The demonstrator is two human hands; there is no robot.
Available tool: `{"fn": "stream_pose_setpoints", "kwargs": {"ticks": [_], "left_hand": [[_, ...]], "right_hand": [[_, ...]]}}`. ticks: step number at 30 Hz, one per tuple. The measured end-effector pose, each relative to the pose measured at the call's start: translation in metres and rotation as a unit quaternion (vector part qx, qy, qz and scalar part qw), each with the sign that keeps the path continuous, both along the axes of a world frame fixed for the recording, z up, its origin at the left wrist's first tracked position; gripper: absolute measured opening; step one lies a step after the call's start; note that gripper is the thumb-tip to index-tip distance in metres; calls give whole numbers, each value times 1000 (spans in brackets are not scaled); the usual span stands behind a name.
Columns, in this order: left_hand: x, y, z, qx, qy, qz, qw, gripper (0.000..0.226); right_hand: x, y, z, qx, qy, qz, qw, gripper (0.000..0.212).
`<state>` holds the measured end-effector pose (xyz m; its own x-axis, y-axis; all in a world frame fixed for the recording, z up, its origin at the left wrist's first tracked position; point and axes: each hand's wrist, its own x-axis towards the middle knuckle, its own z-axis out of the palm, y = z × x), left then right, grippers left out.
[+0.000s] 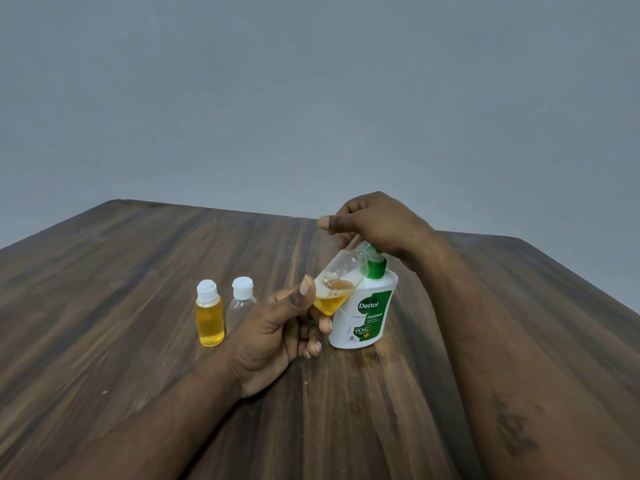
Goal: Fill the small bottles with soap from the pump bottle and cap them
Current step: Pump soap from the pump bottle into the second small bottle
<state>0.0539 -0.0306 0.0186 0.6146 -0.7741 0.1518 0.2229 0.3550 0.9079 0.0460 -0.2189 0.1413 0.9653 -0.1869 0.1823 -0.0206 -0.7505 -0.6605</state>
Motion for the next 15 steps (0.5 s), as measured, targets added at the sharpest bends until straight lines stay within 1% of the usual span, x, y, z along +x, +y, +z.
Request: {"fn": "stream_pose_setpoints", "kwargs": {"ticks": [2,3,4,6,9,12,14,15], "left_hand": [[0,-1,0,5,4,3,1000,52],[0,-1,0,7,3,5,1000,53],[0,-1,0,7,2,5,1000,53],[0,0,-1,5,2,8,1000,55],[1,0,-1,5,-1,8,1000,55],[0,-1,0,-1,-5,-1,1000,52],[-1,-1,0,-8,-6,-5,1000,52],[-1,0,0,-9,-7,-5,1000,52]], "right_hand": [[0,-1,-3,9,50,0,999,40],[0,-2,-5,27,73,-3,997,40],[-1,-3,-7,42,87,-7,995,40],[0,-3,-7,40,92,-7,995,41],[0,-2,-4,29,75,-4,997,42],[-1,-1,0,-10,2,-15,1000,39],[-1,0,1,-9,-45,-25,999,37],[-1,0,1,0,-52,-22,998,35]]}}
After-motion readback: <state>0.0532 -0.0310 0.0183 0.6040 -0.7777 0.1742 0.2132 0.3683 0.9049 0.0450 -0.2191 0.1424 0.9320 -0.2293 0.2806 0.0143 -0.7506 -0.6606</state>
